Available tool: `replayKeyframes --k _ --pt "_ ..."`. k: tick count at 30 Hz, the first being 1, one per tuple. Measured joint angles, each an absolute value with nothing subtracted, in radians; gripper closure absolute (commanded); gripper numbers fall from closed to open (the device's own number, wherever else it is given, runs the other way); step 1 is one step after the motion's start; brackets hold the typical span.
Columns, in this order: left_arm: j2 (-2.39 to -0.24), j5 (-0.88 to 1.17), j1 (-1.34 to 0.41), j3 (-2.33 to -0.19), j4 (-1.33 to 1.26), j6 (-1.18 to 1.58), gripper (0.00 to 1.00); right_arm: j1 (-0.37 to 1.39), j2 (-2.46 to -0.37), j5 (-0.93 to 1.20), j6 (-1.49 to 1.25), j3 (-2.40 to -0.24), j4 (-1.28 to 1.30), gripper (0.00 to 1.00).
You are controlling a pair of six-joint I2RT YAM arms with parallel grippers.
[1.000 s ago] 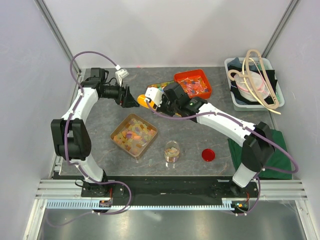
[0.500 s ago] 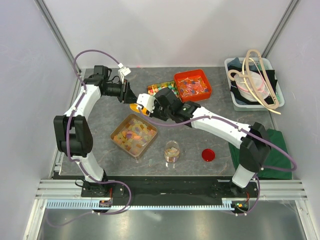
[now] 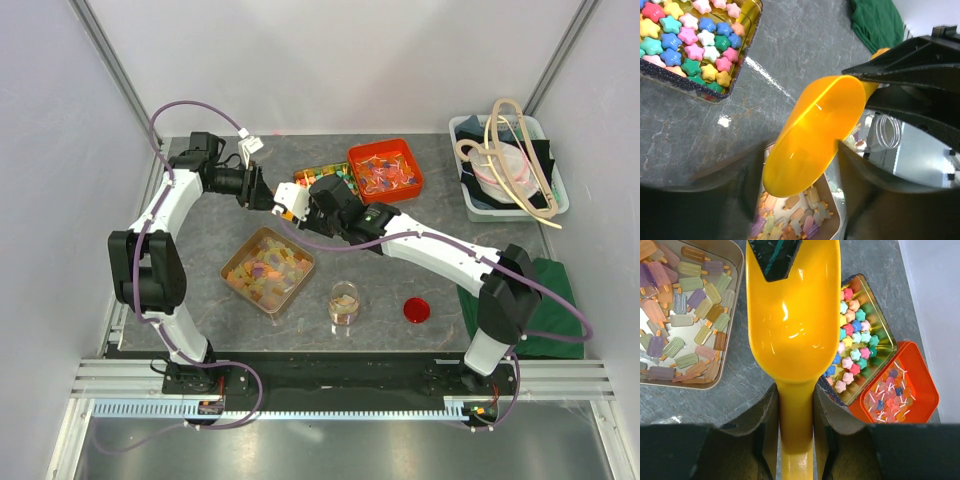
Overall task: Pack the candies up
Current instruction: Adjust the spatula.
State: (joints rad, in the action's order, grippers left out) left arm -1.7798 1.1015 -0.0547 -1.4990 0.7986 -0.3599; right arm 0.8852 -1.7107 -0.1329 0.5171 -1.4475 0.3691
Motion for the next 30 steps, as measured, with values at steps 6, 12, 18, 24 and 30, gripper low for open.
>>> replayKeyframes --k 6,12,18,24,30 --pt "-1.784 1.094 -0.050 -1.502 0.804 -0.365 0.88 0.886 -1.711 -0.141 0.520 -1.448 0.377 1.00" --pt "-1.787 1.130 -0.057 -1.510 0.813 -0.356 0.98 0.887 -1.711 -0.151 0.519 -1.448 0.406 0.91" --pt "-1.787 1.138 -0.059 -1.512 0.815 -0.356 0.98 0.879 -1.713 -0.134 0.515 -1.477 0.450 0.63" --pt "-1.787 1.147 -0.061 -1.512 0.813 -0.358 0.98 0.845 -1.713 -0.035 0.482 -1.509 0.487 0.54" --pt "-1.787 1.151 -0.062 -1.512 0.813 -0.361 0.98 0.802 -1.713 0.081 0.448 -1.528 0.498 0.52"
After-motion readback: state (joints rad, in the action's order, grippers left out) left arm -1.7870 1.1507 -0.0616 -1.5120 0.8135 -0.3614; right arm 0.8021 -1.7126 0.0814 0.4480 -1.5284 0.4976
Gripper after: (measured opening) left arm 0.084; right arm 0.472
